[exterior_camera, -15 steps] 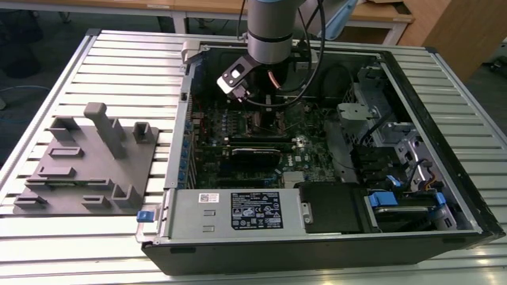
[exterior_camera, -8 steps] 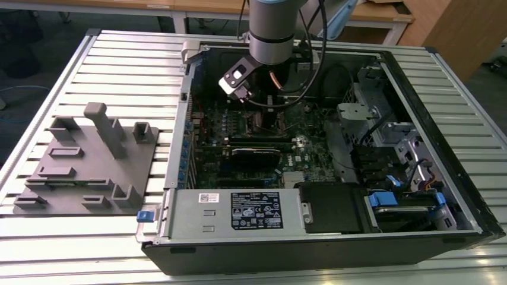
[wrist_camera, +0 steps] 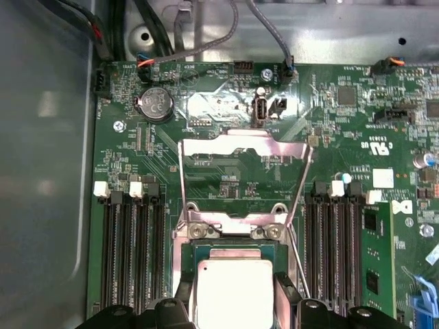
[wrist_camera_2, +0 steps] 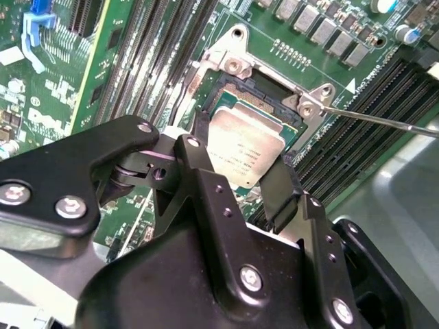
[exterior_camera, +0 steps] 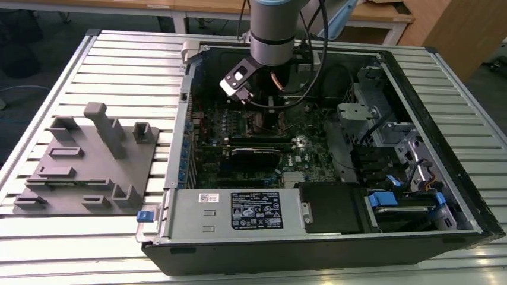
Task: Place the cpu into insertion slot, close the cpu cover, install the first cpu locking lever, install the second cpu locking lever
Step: 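Place the cpu into insertion slot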
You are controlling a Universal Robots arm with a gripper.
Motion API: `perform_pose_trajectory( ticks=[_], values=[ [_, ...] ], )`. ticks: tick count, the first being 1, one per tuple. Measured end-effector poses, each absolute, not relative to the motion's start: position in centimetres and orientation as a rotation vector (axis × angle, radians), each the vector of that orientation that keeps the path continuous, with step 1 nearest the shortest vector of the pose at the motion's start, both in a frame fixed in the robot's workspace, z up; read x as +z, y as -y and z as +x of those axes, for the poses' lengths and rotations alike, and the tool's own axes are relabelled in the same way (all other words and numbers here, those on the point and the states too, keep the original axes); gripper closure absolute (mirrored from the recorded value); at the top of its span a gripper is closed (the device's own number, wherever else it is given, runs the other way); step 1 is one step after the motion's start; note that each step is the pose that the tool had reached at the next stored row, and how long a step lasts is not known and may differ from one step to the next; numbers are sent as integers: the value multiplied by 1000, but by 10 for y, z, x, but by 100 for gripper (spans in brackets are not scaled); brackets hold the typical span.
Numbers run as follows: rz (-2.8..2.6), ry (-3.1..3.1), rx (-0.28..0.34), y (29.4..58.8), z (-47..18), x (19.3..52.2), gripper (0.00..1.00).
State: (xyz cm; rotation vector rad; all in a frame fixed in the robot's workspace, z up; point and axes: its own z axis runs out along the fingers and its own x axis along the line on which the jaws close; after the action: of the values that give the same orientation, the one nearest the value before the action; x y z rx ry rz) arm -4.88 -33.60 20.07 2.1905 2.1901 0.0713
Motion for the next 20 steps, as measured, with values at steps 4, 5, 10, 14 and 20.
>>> perform_pose_trajectory(
  ticks=[4, 5, 10, 14, 20],
  values=[
    [2183, -2198, 72, 336, -48, 200, 46],
    [2183, -2198, 72, 336, -48, 200, 46],
    [2183, -2198, 71, 336, -48, 197, 46],
    [2183, -2198, 71, 336, -49, 196, 46],
    [2184, -2197, 71, 336, -51, 195, 46]
  ],
)
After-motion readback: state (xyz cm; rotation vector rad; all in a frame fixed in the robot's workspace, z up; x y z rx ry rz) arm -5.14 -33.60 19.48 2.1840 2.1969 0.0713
